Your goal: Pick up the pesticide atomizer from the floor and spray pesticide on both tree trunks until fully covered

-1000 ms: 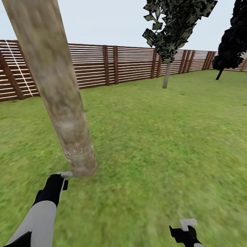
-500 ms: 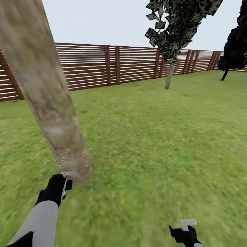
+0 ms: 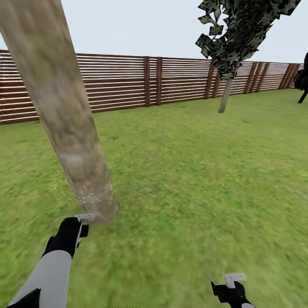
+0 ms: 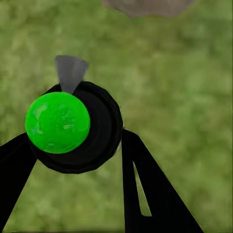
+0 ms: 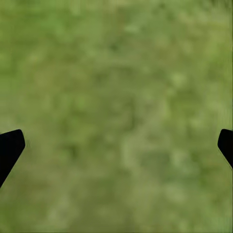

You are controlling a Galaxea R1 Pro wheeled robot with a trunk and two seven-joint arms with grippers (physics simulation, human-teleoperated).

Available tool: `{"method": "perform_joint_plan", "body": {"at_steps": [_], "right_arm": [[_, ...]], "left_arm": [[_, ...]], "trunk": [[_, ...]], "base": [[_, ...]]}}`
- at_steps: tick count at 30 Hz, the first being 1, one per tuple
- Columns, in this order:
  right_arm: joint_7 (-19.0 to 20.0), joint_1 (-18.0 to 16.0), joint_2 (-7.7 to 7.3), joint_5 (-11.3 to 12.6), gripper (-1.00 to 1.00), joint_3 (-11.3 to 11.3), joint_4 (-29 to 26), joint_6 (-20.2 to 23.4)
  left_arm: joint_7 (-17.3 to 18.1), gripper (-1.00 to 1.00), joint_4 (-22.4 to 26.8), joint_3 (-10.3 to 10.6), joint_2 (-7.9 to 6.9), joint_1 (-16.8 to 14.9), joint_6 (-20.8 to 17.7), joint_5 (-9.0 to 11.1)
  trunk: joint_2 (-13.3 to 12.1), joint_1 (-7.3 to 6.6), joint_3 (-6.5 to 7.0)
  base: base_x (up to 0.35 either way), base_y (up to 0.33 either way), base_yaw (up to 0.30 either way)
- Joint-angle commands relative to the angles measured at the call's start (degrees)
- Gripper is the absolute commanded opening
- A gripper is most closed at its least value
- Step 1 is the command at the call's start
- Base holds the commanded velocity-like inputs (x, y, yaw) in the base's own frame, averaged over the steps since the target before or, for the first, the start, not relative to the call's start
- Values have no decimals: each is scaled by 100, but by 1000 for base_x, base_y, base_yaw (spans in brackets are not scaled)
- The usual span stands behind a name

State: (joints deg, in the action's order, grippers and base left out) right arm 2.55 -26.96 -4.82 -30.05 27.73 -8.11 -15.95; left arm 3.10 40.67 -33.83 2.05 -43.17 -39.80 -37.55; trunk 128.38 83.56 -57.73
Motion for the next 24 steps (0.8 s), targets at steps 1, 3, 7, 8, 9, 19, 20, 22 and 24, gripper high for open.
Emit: {"method": "perform_joint_plan", "body": {"at_steps": [1,3,7,8,9,19,20,22,24], "right_arm": [[27,-2,-1,-27,100,48,3,-23],[27,-2,-1,-27,100,48,3,-23],[27,-2,-1,-27,100,48,3,-23],[27,-1,-2,-27,100,48,3,-23],[27,-2,-7,-27,100,48,3,-23],[27,2,-10,-36,100,48,4,-23],[27,0,-10,-36,100,48,6,-23],[27,1,-10,-36,100,48,4,-23],[27,0,-10,-36,100,48,3,-23]], "left_arm": [[33,-100,6,-32,6,-7,-8,-46],[33,-100,1,-36,-9,-1,-2,-24],[33,-100,1,-36,16,245,5,-23],[33,-100,2,-36,33,283,6,-18],[33,-100,5,-36,43,299,7,-23],[40,-100,2,-53,58,310,157,-8],[41,-100,2,-54,55,310,157,-10],[41,-100,2,-54,51,310,157,-8],[41,-100,2,-54,50,310,157,-6]], "trunk": [[2,-1,-5],[2,-1,-5],[2,-1,-5],[2,-1,-5],[2,-1,-5],[2,-1,-5],[2,-1,-5],[2,-1,-5],[2,-1,-5]], "base": [[0,-8,277],[0,-3,277],[0,0,261],[94,-59,102],[178,-121,42],[235,-161,4],[241,-166,0],[241,-166,0],[241,-166,0]]}}
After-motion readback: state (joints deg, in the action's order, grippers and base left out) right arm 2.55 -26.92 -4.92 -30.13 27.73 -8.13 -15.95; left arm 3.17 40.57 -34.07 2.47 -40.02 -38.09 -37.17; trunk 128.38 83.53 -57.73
